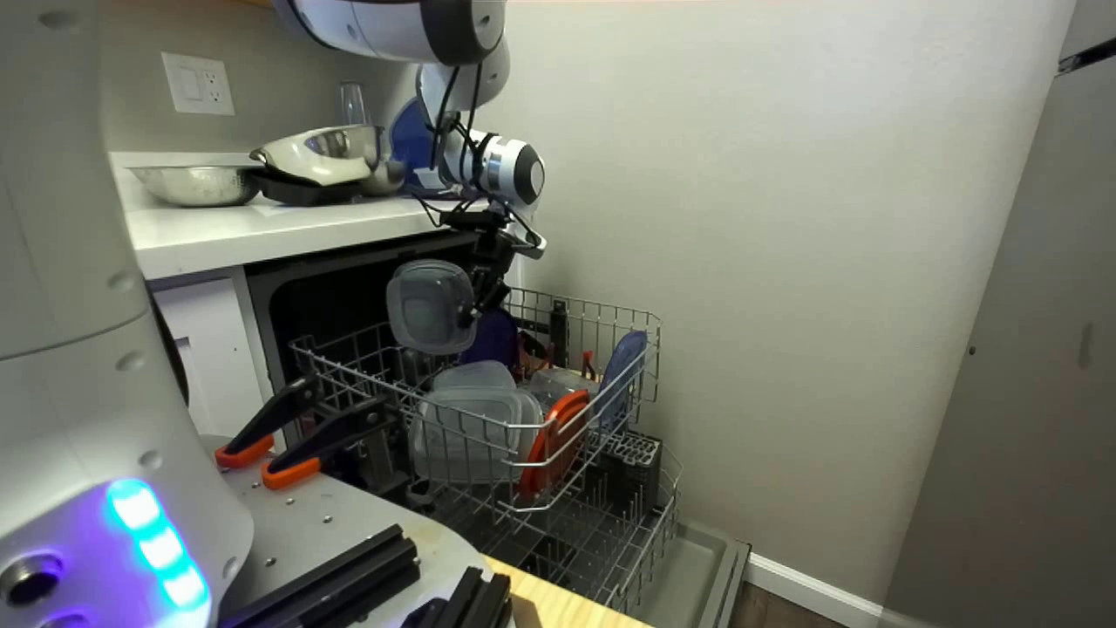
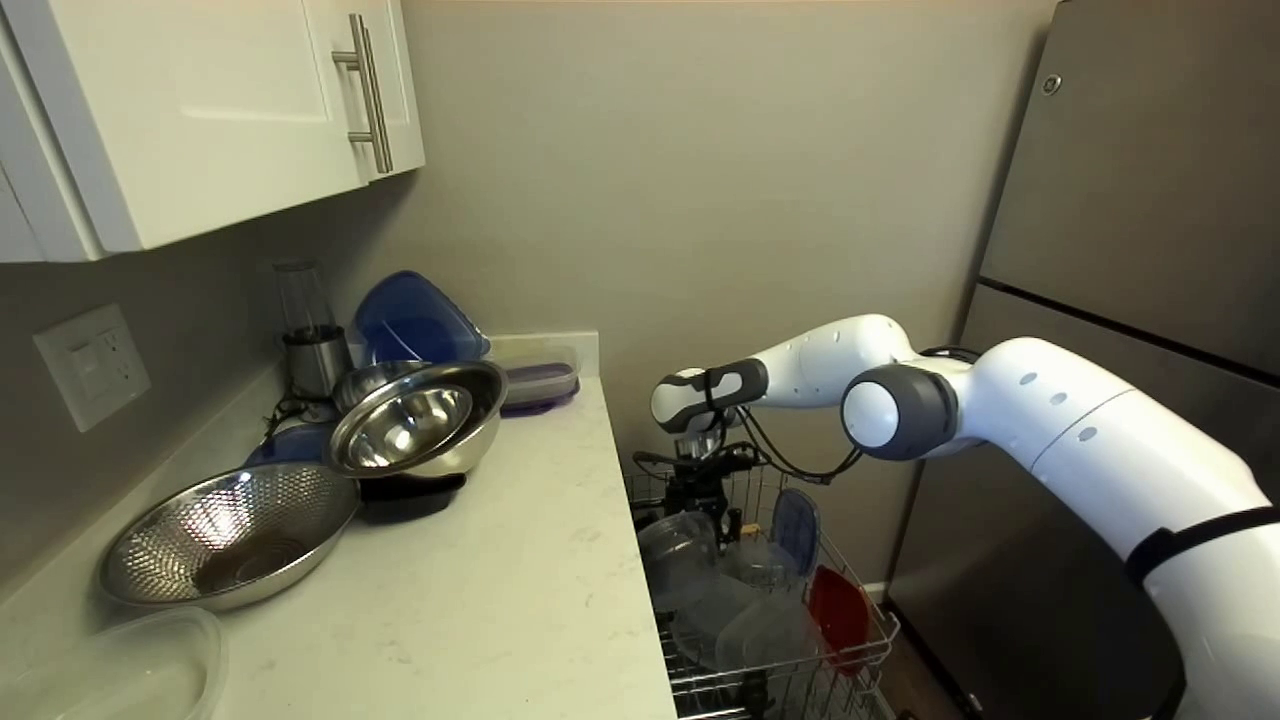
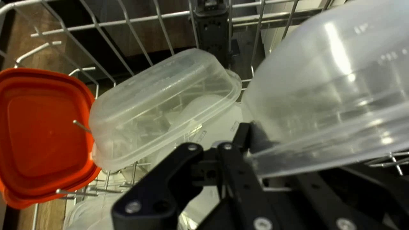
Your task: Remove the clear bowl from the countertop and put it in the dishwasher
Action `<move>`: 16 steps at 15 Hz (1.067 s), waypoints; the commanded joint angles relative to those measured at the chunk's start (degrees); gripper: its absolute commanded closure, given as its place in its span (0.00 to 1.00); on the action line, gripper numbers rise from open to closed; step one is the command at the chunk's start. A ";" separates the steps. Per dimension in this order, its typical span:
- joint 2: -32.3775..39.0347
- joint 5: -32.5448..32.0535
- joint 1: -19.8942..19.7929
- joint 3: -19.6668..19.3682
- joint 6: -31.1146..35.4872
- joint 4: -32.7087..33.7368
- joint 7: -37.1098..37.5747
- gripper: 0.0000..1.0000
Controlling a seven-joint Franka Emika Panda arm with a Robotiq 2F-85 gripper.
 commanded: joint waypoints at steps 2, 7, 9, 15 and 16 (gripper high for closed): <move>-1.16 6.68 -2.10 2.85 2.01 -6.40 1.40 0.96; -1.13 14.38 -3.08 3.78 5.99 -10.77 0.79 0.96; -1.72 16.93 -3.87 3.46 7.69 -13.64 0.82 0.96; -1.00 20.25 -5.57 3.46 4.88 -18.73 -0.46 0.96; -0.38 22.14 -4.30 1.92 2.64 -18.04 -1.96 0.96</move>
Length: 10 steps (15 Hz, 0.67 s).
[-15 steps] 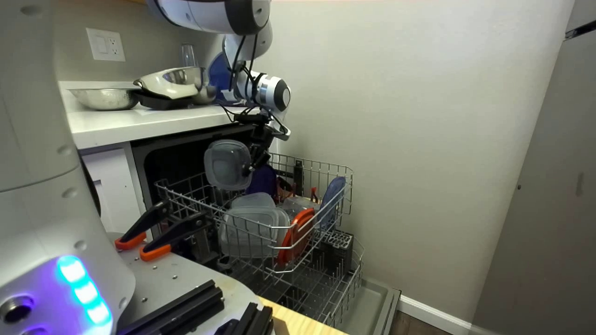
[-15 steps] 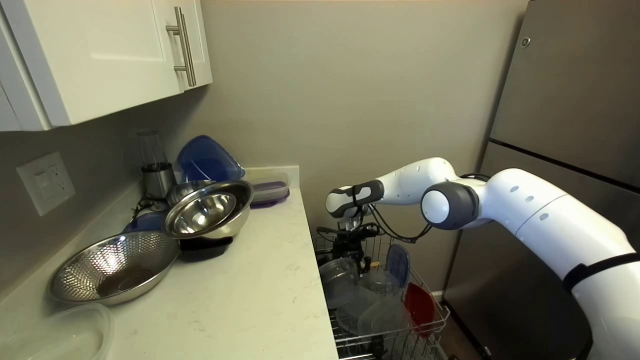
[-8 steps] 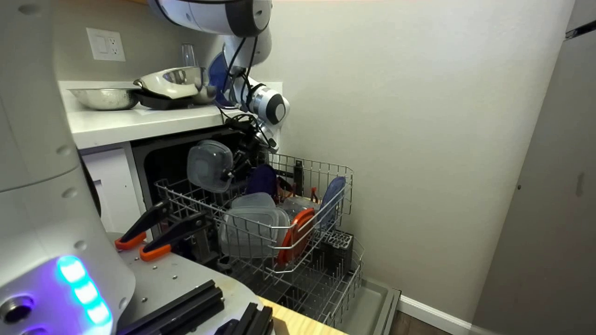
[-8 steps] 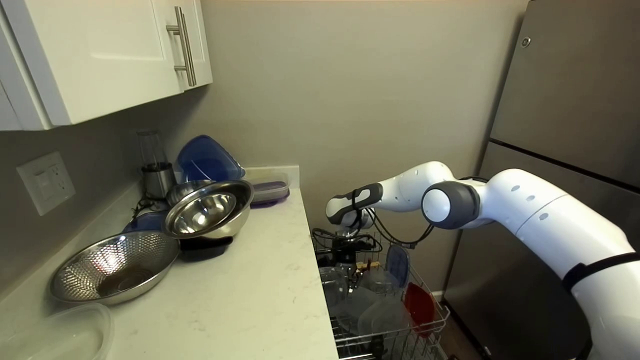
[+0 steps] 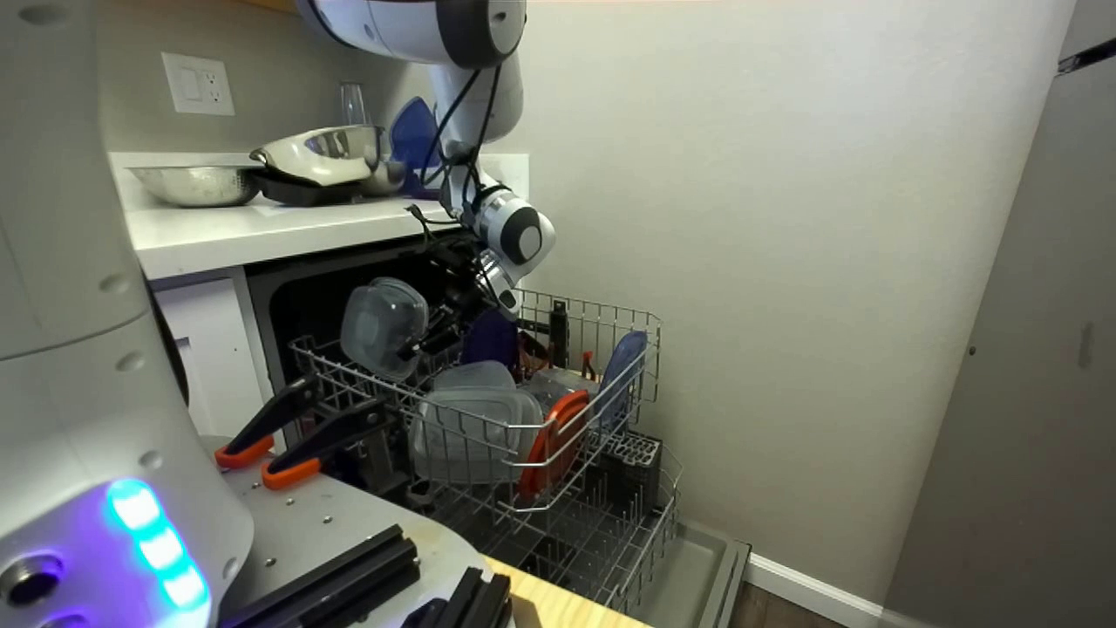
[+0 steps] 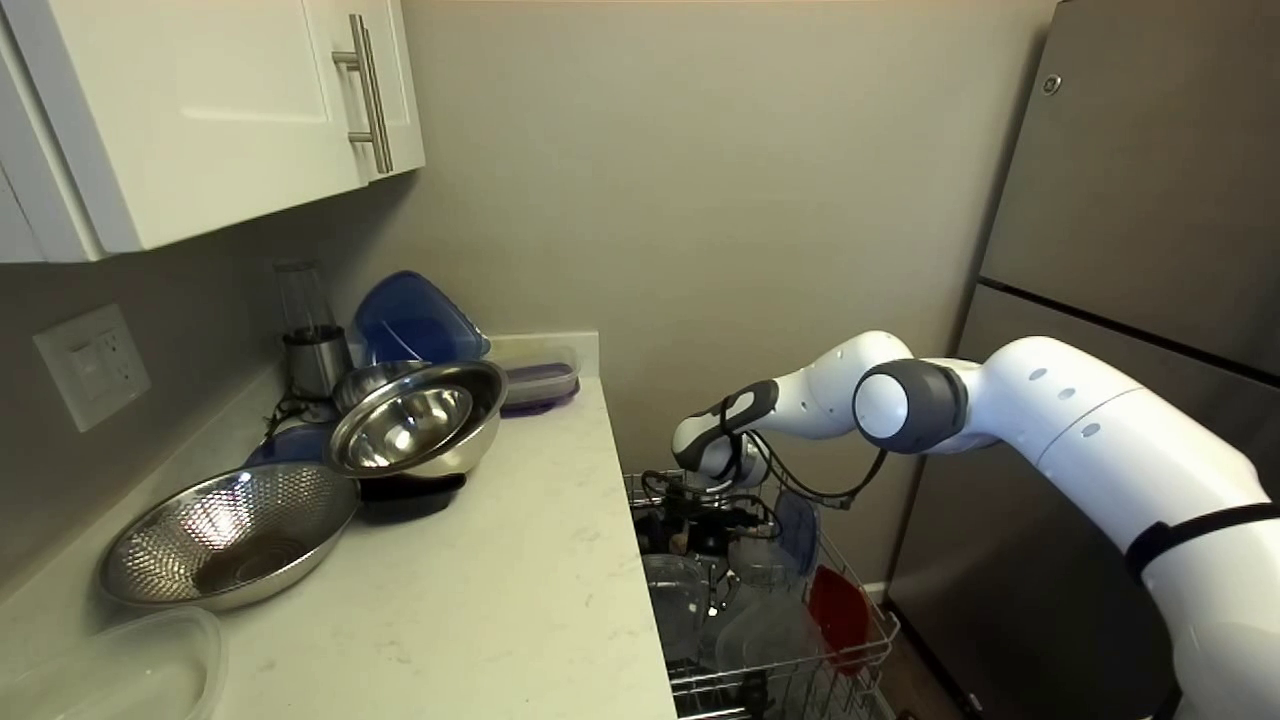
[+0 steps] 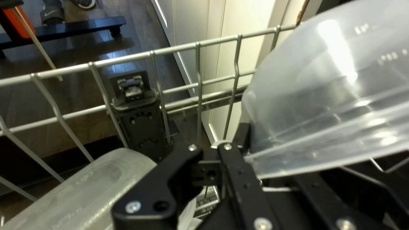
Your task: Remove the clear bowl from the countertop and put it in the dishwasher
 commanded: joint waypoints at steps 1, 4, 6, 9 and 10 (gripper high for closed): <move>-0.37 3.91 0.14 -0.43 -4.47 -2.71 -2.33 0.96; 0.84 5.13 0.95 -0.60 -8.76 -1.38 -2.84 0.96; 1.12 5.66 1.31 -0.74 -11.01 -0.95 -3.08 0.96; 1.40 5.42 1.96 -1.37 -13.72 -0.12 -2.66 0.96; 1.43 5.03 2.31 -1.77 -14.71 0.05 -2.33 0.96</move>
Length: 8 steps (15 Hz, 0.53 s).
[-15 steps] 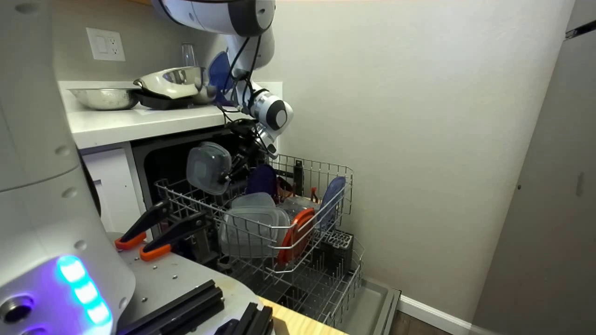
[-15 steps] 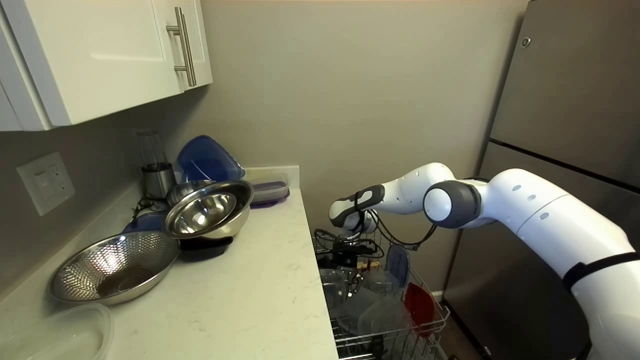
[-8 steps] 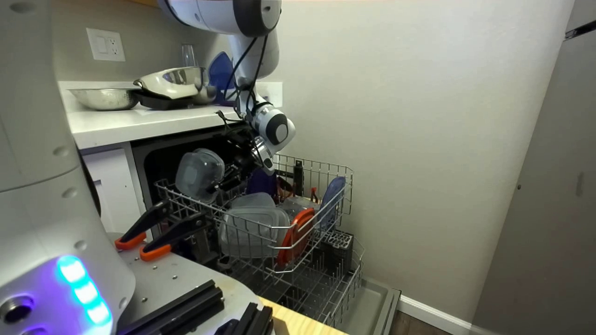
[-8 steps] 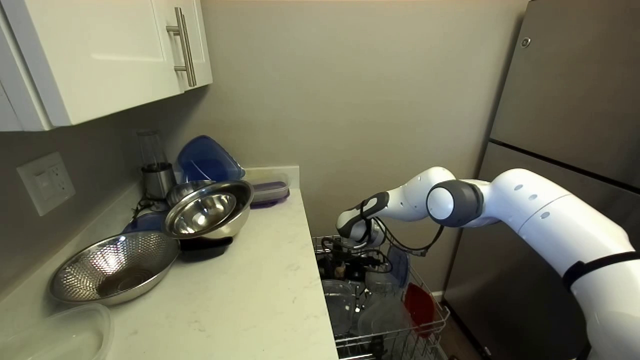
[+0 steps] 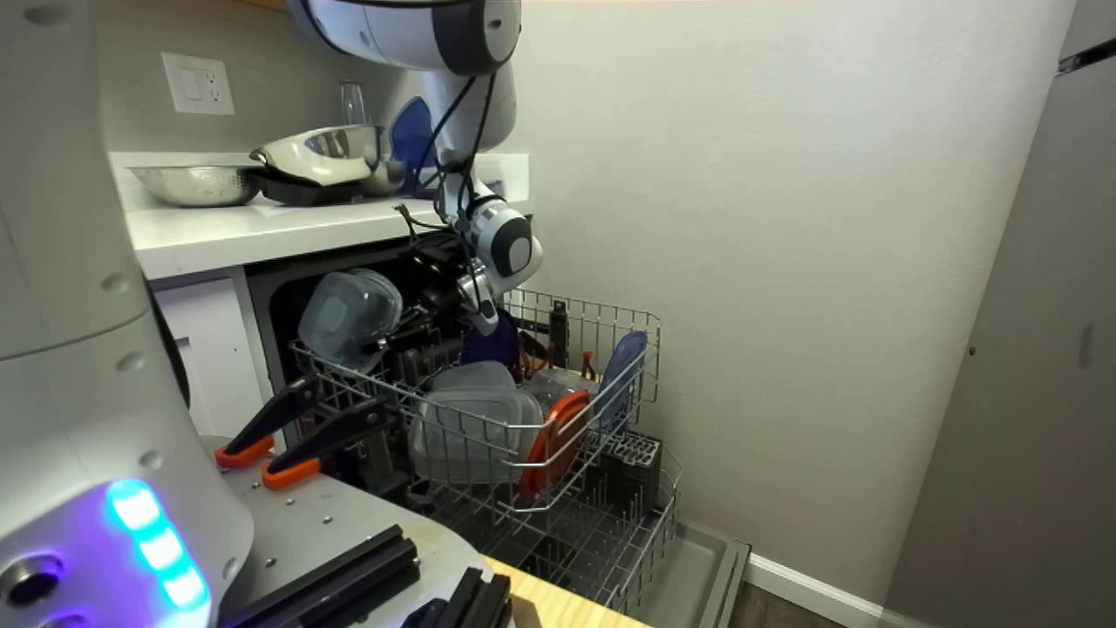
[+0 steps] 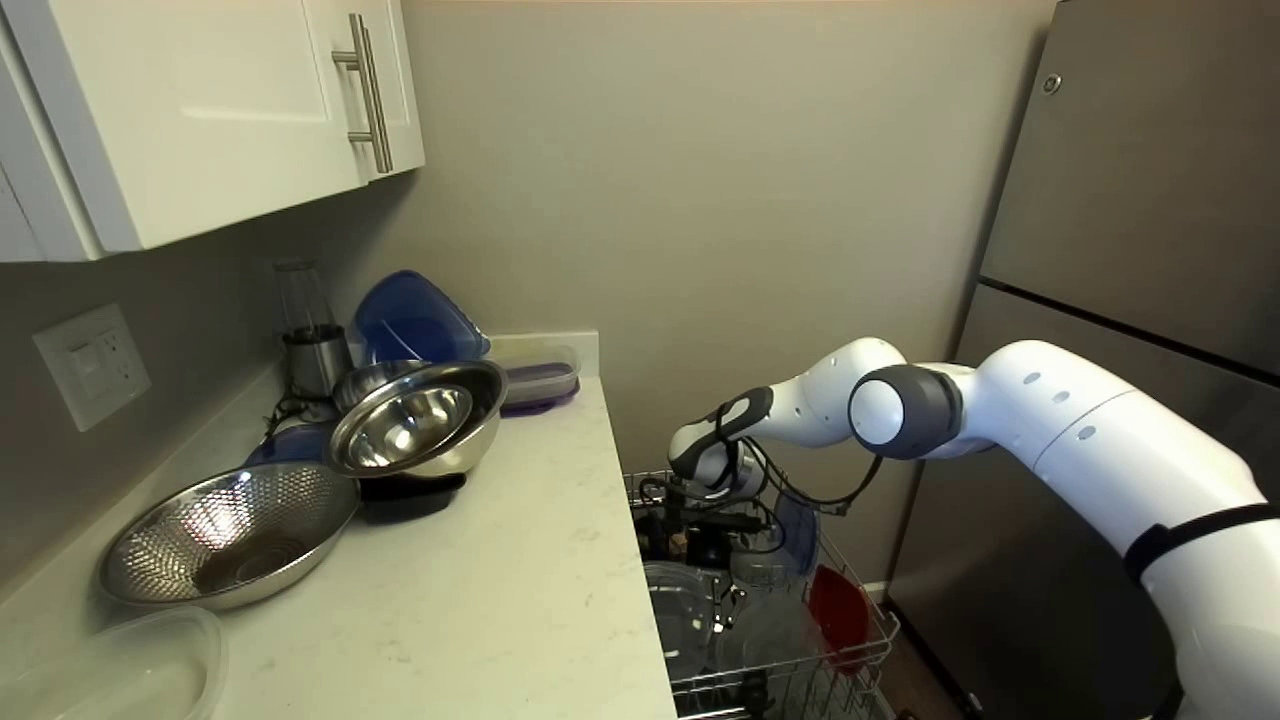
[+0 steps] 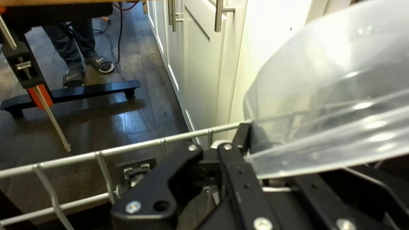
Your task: Remove the clear bowl from the countertop and put it in the dishwasher
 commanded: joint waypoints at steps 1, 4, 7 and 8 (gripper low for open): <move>0.57 0.27 1.68 -1.99 -4.19 0.98 -0.75 0.96; 1.33 -1.20 3.72 -3.99 -6.92 2.03 0.63 0.96; 2.25 -0.99 5.43 -5.42 -5.74 3.91 2.28 0.96; 2.25 -0.68 5.73 -5.79 -5.16 4.18 3.05 0.96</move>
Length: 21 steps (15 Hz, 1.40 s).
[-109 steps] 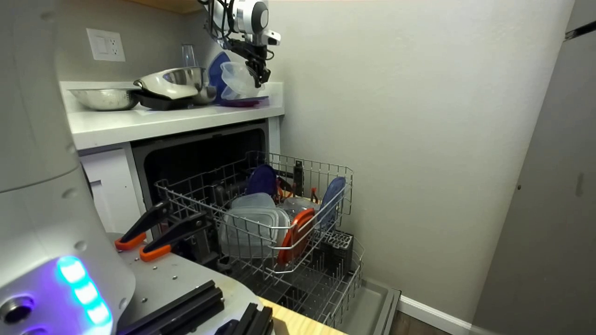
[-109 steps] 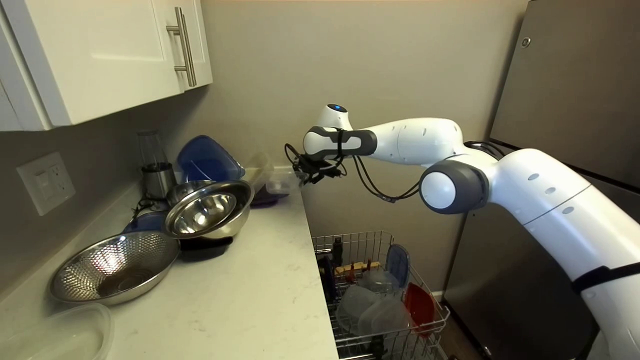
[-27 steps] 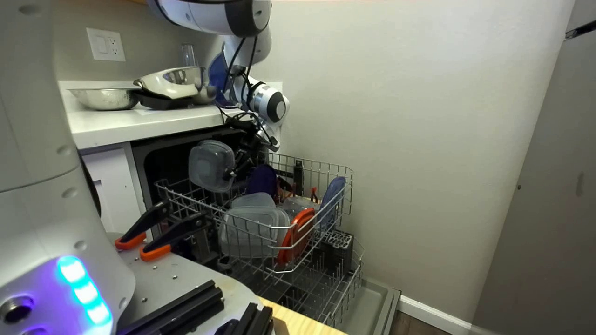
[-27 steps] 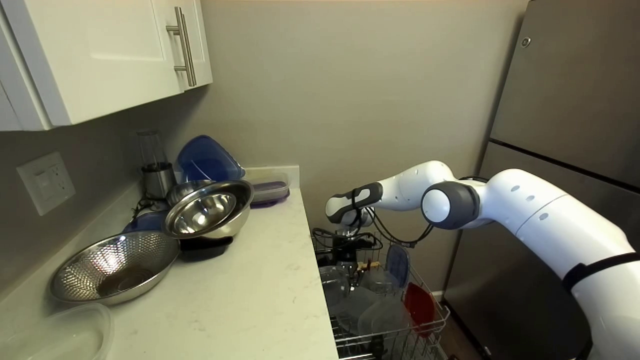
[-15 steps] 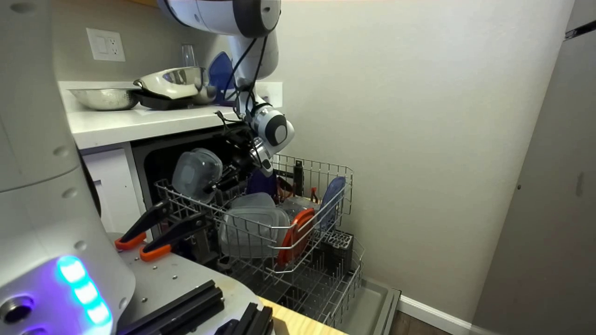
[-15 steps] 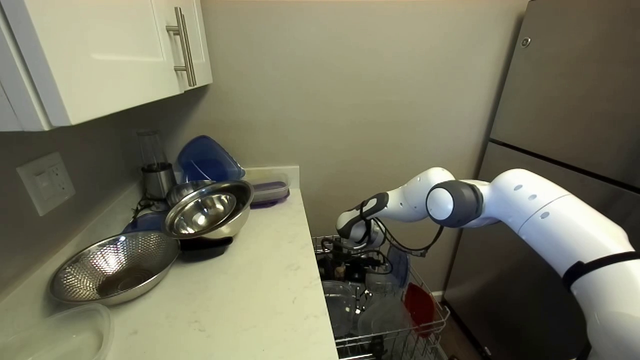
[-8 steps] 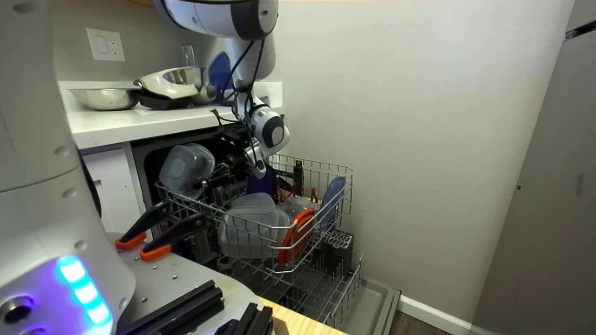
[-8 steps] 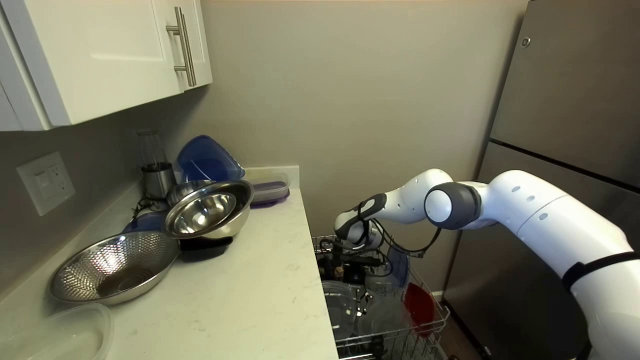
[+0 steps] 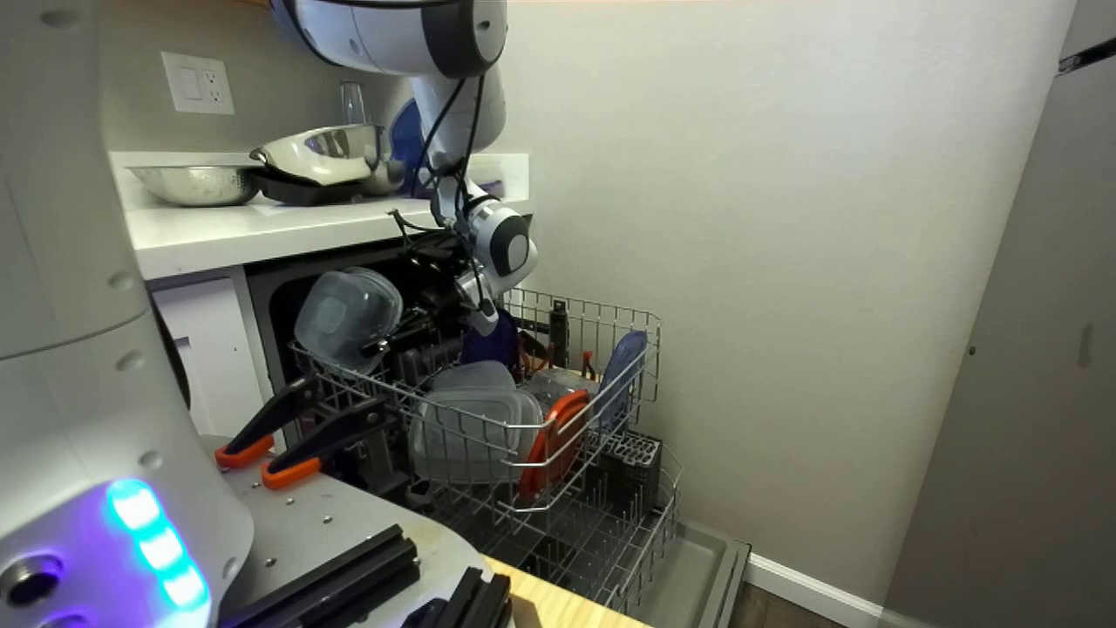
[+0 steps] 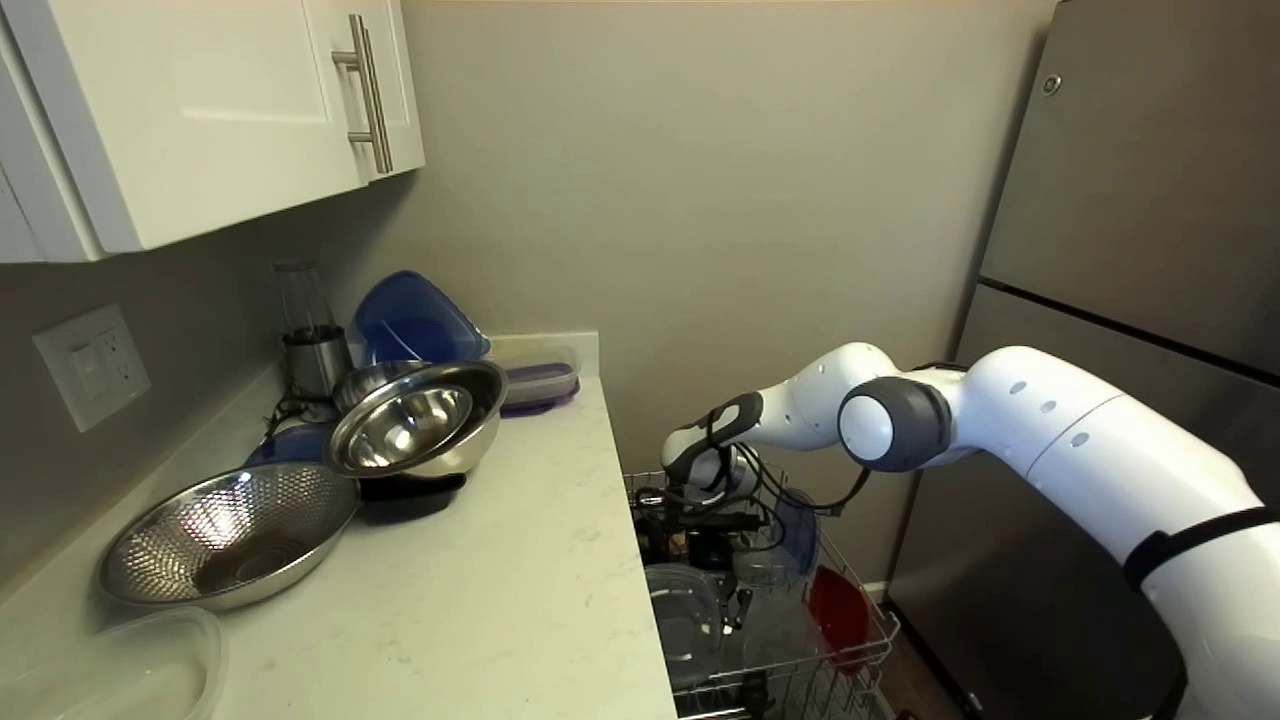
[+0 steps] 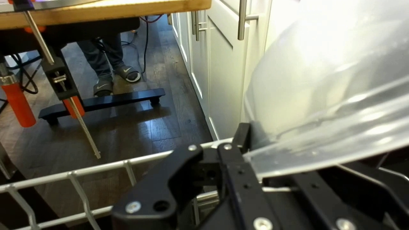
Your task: Remove the clear bowl from the countertop and put it in the dishwasher
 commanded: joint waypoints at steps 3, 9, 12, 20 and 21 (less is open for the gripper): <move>0.71 4.34 0.26 -1.13 4.87 0.83 4.07 0.96; 0.62 10.62 -1.99 -0.98 16.00 -1.50 5.28 0.97; 1.39 10.12 -1.86 -0.99 16.56 -0.93 5.26 0.97; 2.96 7.32 0.09 -0.71 11.54 1.22 4.93 0.97; 3.27 6.66 0.55 -0.78 10.21 1.69 5.12 0.96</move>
